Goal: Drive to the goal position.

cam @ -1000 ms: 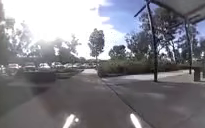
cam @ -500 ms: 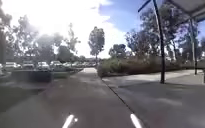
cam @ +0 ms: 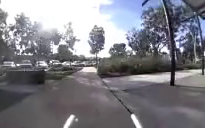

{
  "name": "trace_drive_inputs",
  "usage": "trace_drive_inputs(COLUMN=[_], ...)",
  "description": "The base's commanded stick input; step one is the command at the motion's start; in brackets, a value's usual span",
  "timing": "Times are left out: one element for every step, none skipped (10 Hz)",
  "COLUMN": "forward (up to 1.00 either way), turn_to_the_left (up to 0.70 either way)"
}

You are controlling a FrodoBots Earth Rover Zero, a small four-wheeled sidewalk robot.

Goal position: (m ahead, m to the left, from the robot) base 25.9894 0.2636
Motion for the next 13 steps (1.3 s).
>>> trace_drive_inputs(forward=[1.00, 1.00, 1.00, 1.00, 1.00, 1.00, 1.00, 1.00, 1.00, 1.00, 1.00, 1.00, 1.00], turn_to_the_left=[0.40, 0.00, 0.00, 0.00, 0.00, 0.00, 0.40, 0.40, 0.40, 0.40, 0.40, 0.40, 0.40])
